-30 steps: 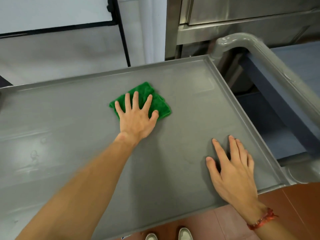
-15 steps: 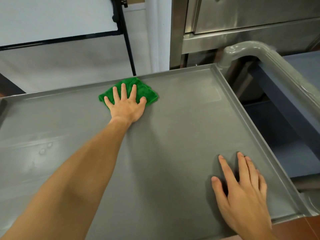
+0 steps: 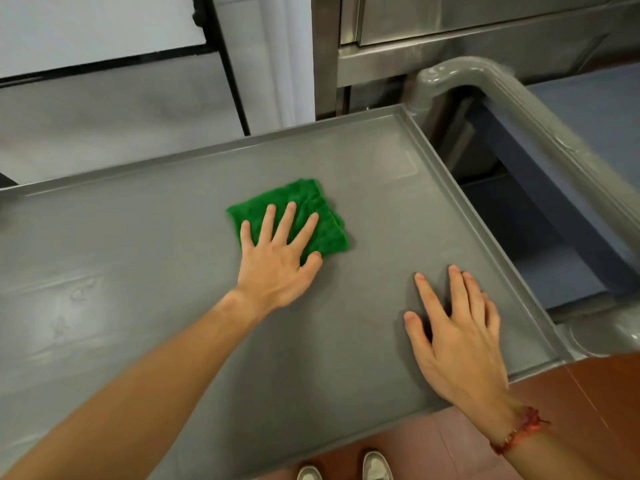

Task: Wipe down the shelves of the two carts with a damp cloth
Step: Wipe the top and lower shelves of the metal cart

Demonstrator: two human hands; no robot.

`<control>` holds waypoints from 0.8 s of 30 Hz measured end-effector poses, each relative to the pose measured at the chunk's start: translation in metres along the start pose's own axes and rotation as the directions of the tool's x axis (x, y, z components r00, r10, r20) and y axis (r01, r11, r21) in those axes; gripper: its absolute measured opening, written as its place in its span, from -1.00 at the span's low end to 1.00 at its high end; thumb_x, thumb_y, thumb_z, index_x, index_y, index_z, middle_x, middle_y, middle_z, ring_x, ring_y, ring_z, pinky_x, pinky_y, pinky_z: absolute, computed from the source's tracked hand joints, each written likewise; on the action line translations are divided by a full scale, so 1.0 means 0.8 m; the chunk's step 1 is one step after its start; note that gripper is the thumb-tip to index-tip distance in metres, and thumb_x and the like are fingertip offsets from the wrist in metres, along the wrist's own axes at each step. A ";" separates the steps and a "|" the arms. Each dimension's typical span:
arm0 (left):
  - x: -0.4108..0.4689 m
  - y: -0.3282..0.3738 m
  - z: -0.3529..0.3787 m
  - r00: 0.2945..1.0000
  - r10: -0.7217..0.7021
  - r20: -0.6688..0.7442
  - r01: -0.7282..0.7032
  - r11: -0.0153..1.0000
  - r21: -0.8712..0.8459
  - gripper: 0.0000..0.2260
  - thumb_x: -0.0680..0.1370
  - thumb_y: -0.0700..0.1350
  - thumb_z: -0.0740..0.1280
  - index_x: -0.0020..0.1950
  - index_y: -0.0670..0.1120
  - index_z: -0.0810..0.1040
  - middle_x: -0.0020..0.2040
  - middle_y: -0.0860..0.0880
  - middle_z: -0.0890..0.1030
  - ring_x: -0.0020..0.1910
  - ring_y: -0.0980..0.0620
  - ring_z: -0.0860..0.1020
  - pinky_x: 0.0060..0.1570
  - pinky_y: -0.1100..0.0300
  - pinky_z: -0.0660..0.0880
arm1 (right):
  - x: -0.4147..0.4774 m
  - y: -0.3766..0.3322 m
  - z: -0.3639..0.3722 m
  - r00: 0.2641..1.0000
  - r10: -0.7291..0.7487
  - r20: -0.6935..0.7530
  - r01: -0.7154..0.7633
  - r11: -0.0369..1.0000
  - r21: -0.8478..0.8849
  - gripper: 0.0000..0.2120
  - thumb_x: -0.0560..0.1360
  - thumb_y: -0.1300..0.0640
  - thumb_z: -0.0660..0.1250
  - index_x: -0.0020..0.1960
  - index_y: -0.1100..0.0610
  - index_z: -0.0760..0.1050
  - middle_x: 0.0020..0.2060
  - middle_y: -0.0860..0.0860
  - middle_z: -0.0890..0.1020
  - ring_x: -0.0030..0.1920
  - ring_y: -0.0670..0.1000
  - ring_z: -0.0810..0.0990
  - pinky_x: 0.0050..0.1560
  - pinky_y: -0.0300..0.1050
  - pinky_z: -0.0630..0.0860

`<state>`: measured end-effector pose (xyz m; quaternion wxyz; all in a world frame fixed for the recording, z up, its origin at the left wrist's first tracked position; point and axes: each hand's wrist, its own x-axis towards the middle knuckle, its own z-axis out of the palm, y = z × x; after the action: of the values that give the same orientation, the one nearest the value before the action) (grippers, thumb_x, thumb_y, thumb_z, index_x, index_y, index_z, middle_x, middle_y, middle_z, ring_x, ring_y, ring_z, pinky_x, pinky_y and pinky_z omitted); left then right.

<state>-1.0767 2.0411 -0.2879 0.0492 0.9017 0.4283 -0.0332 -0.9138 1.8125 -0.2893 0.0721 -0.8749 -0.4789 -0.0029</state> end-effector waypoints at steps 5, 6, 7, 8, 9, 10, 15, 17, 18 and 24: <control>0.055 -0.037 -0.008 0.999 -0.029 -0.024 0.029 0.999 -0.022 -0.39 0.52 0.31 -0.15 0.59 0.27 0.00 0.63 0.08 -0.02 0.61 -0.04 -0.10 0.50 -0.27 -0.14 | 0.001 0.002 0.001 1.000 0.003 0.007 -0.003 1.000 0.005 -0.43 0.58 -0.19 0.04 0.53 -0.01 0.32 0.51 0.27 0.27 0.53 0.26 0.19 0.45 0.27 0.17; 0.073 -0.047 -0.011 0.998 -0.059 -0.027 0.058 0.998 -0.034 -0.43 0.56 0.29 -0.10 0.59 0.27 0.01 0.63 0.08 -0.02 0.61 -0.03 -0.11 0.51 -0.27 -0.15 | 0.001 0.002 0.001 1.000 0.001 0.008 -0.001 1.000 0.005 -0.42 0.58 -0.19 0.03 0.53 -0.01 0.32 0.51 0.26 0.26 0.53 0.25 0.19 0.45 0.26 0.16; 0.092 -0.056 -0.015 0.996 -0.091 -0.021 0.090 0.995 -0.048 -0.46 0.59 0.28 -0.06 0.59 0.26 0.02 0.63 0.09 -0.03 0.61 -0.02 -0.11 0.50 -0.26 -0.17 | 0.001 0.002 0.002 1.000 0.002 0.010 -0.002 1.000 0.005 -0.42 0.58 -0.20 0.03 0.53 -0.01 0.31 0.52 0.26 0.26 0.53 0.25 0.18 0.45 0.26 0.15; 0.110 -0.063 -0.019 0.992 -0.122 -0.010 0.121 0.991 -0.065 -0.47 0.61 0.26 -0.04 0.59 0.26 0.01 0.63 0.09 -0.05 0.60 -0.02 -0.12 0.50 -0.26 -0.18 | 0.001 0.002 0.002 1.000 0.003 0.014 -0.003 1.000 0.002 -0.42 0.58 -0.20 0.02 0.54 -0.02 0.31 0.52 0.25 0.25 0.54 0.25 0.17 0.45 0.25 0.15; 0.125 -0.068 -0.023 0.989 -0.148 0.007 0.148 0.986 -0.079 -0.48 0.62 0.26 -0.03 0.59 0.26 0.01 0.64 0.08 -0.06 0.60 -0.02 -0.13 0.50 -0.27 -0.20 | 0.002 0.002 0.003 1.000 0.004 0.019 -0.004 1.000 0.002 -0.42 0.58 -0.21 0.02 0.54 -0.02 0.30 0.52 0.25 0.25 0.54 0.24 0.16 0.46 0.25 0.14; 0.137 -0.072 -0.027 0.986 -0.167 0.020 0.168 0.982 -0.086 -0.48 0.62 0.26 -0.03 0.59 0.26 0.00 0.64 0.08 -0.06 0.60 -0.03 -0.14 0.49 -0.28 -0.21 | 0.003 0.002 0.003 1.000 0.004 0.023 -0.004 1.000 0.005 -0.42 0.58 -0.21 0.02 0.54 -0.02 0.30 0.52 0.25 0.25 0.54 0.24 0.16 0.46 0.24 0.13; 0.144 -0.066 -0.024 0.989 -0.145 0.040 0.148 0.987 -0.065 -0.47 0.61 0.27 -0.05 0.59 0.27 -0.03 0.64 0.05 -0.07 0.60 -0.08 -0.15 0.48 -0.31 -0.19 | 0.003 0.005 0.004 0.999 -0.004 0.043 0.004 1.000 -0.014 -0.42 0.59 -0.21 0.02 0.56 -0.02 0.27 0.53 0.25 0.23 0.55 0.24 0.14 0.48 0.24 0.12; 0.127 -0.054 -0.021 0.995 -0.097 0.012 0.097 0.995 -0.033 -0.46 0.61 0.27 -0.04 0.59 0.26 -0.03 0.64 0.05 -0.06 0.60 -0.09 -0.13 0.49 -0.31 -0.16 | 0.002 0.006 0.004 0.999 -0.002 0.045 0.003 1.000 -0.019 -0.42 0.60 -0.20 0.02 0.56 -0.02 0.27 0.53 0.25 0.23 0.55 0.24 0.14 0.49 0.24 0.11; 0.115 -0.047 -0.018 0.998 -0.066 -0.005 0.066 0.998 -0.010 -0.46 0.61 0.27 -0.04 0.59 0.25 -0.02 0.64 0.04 -0.05 0.60 -0.09 -0.11 0.49 -0.30 -0.13 | 0.002 0.006 0.005 0.999 0.000 0.045 0.001 1.000 -0.020 -0.42 0.60 -0.21 0.02 0.56 -0.02 0.27 0.53 0.25 0.23 0.55 0.24 0.14 0.49 0.24 0.11; 0.044 -0.017 -0.006 0.976 0.216 0.035 -0.218 0.974 0.057 -0.38 0.50 0.32 -0.23 0.58 0.28 -0.05 0.63 0.07 -0.07 0.61 -0.10 -0.13 0.48 -0.33 -0.11 | 0.003 0.004 0.001 0.999 0.005 0.052 -0.004 1.000 -0.006 -0.41 0.58 -0.21 0.02 0.54 -0.01 0.30 0.52 0.26 0.26 0.54 0.24 0.17 0.47 0.25 0.14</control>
<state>-1.0645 2.0772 -0.2878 0.0313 0.9435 0.3254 -0.0536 -0.9103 1.8129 -0.2900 0.0570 -0.8759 -0.4787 0.0189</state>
